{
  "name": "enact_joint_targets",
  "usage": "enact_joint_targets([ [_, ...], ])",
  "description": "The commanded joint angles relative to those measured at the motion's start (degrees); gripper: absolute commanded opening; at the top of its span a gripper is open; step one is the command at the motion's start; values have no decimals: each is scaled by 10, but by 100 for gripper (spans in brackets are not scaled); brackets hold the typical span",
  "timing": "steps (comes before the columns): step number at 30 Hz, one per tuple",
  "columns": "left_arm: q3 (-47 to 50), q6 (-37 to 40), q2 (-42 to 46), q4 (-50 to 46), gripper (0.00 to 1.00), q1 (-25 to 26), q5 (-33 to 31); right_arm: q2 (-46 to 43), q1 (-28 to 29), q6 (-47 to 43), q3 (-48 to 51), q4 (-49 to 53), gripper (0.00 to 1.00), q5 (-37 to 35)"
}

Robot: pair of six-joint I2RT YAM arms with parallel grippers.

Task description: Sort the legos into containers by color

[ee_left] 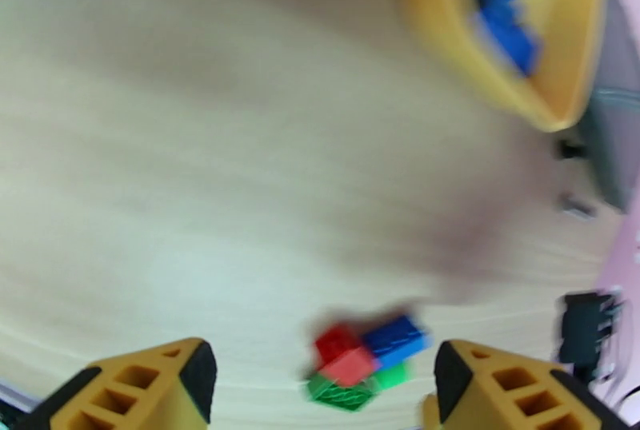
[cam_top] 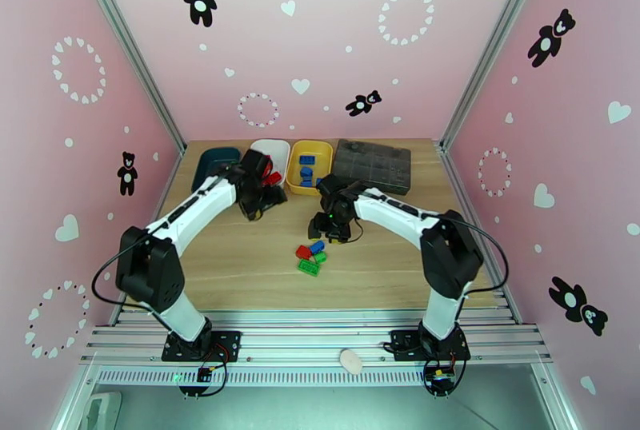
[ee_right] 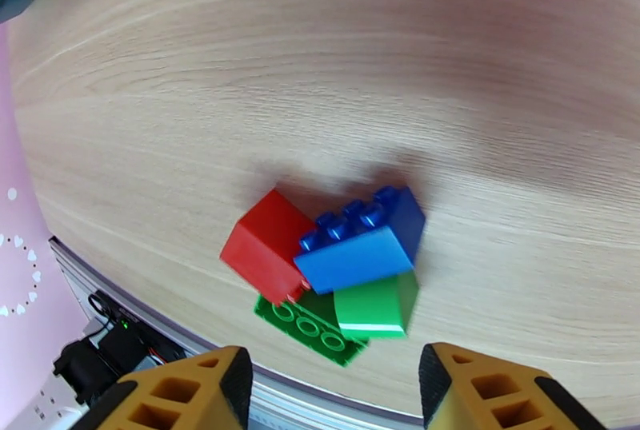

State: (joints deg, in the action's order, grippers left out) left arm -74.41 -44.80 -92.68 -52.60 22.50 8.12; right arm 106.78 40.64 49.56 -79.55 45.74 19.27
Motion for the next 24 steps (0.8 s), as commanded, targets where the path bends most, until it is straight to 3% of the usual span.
enact_joint_targets([
  [1, 44, -23, 50, 32, 77, 4, -19, 17, 6, 30, -11, -4, 57, 9],
  [9, 84, -24, 80, 30, 77, 4, -25, 32, 6, 78, 22, -38, 57, 21],
  [24, 106, -20, 100, 26, 78, 4, -26, 87, 3, 96, -10, -48, 56, 23],
])
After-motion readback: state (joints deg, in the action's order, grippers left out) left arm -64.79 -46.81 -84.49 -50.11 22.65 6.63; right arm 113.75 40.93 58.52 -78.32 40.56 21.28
